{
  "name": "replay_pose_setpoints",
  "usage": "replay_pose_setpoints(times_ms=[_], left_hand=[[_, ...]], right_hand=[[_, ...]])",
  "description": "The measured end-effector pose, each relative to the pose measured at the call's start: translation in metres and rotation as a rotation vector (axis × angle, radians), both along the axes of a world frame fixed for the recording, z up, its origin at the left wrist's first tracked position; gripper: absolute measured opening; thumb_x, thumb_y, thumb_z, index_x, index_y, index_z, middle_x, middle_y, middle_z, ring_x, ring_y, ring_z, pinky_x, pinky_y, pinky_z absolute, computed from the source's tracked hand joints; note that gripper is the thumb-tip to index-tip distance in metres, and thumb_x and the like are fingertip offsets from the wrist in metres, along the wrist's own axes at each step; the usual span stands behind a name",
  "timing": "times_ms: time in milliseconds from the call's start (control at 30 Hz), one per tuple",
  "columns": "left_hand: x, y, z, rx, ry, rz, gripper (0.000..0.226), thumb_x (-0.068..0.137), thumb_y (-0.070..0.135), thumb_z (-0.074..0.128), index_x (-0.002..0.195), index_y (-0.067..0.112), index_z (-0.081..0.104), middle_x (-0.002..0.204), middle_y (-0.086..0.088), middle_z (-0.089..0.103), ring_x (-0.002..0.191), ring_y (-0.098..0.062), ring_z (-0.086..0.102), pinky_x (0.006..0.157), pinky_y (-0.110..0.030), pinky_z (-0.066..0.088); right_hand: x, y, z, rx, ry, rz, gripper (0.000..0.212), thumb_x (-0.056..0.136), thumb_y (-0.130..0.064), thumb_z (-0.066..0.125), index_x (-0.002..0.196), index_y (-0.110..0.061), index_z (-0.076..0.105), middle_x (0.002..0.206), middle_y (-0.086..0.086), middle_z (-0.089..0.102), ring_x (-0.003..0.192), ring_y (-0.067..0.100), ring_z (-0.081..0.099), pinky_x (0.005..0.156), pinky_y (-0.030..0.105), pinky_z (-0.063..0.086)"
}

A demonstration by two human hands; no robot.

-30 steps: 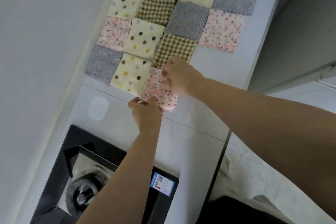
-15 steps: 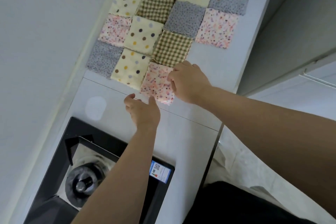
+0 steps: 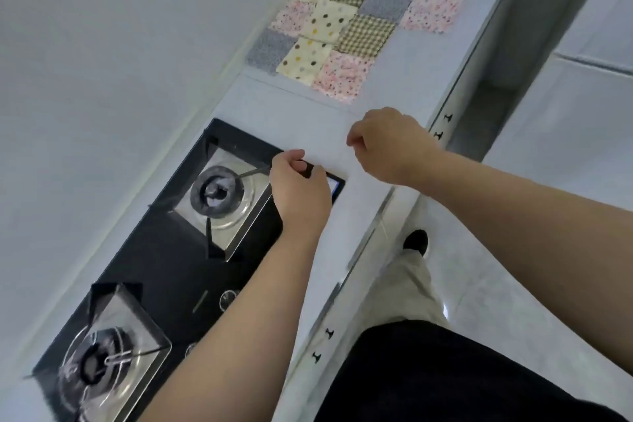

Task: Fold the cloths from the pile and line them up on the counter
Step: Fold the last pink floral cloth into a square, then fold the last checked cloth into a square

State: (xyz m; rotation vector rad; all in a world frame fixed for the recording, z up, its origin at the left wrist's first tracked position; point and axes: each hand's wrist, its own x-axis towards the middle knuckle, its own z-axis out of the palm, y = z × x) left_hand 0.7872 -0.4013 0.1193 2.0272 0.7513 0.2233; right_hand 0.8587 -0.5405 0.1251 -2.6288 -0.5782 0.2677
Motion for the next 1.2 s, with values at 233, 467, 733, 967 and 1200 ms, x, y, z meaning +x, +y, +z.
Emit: replay_pose_setpoints(times_ms=[233,467,733,967,1200], left_hand=[[-0.182,0.053,0.025,0.028,0.048,0.212,0.026,0.089,0.015,0.064,0.109,0.028,0.054,0.104,0.011,0.056,0.094,-0.006,0.056,0.068,-0.017,0.039],[-0.337,0.141,0.029,0.071,0.061,0.496,0.026,0.089,0.015,0.066,0.109,0.027,0.055,0.102,0.011,0.057,0.094,-0.009,0.059,0.069,-0.02,0.043],[-0.534,0.28,-0.012,0.092,0.105,0.796,0.024,0.089,0.014,0.062,0.107,0.027,0.053,0.102,0.012,0.056,0.096,-0.018,0.061,0.077,-0.035,0.055],[-0.706,0.456,-0.055,0.233,0.319,0.897,0.032,0.093,0.009,0.052,0.124,0.016,0.053,0.127,0.0,0.053,0.097,-0.012,0.052,0.082,-0.025,0.04],[-0.766,0.599,-0.095,0.334,0.517,0.634,0.05,0.097,0.013,0.05,0.146,0.01,0.038,0.155,-0.008,0.033,0.141,-0.028,0.034,0.116,-0.043,0.032]], right_hand=[[-0.15,0.065,0.019,0.072,-0.015,0.2,0.027,0.097,-0.02,0.047,0.114,-0.024,0.067,0.107,0.003,0.062,0.097,0.024,0.06,0.086,0.039,0.052],[-0.29,0.186,0.033,0.13,0.003,0.51,0.02,0.095,-0.023,0.055,0.108,-0.022,0.07,0.104,0.002,0.063,0.086,0.024,0.062,0.078,0.043,0.055],[-0.452,0.352,-0.008,0.08,0.089,0.811,0.021,0.095,-0.018,0.052,0.106,-0.02,0.07,0.106,0.001,0.063,0.091,0.023,0.06,0.08,0.042,0.054],[-0.612,0.525,-0.056,-0.092,0.165,1.019,0.016,0.089,-0.009,0.054,0.1,-0.009,0.065,0.104,0.004,0.052,0.093,0.028,0.056,0.074,0.036,0.05],[-0.688,0.63,-0.07,-0.221,0.017,1.15,0.04,0.088,-0.005,0.047,0.127,-0.013,0.049,0.133,0.012,0.041,0.121,0.032,0.04,0.085,0.038,0.038]])
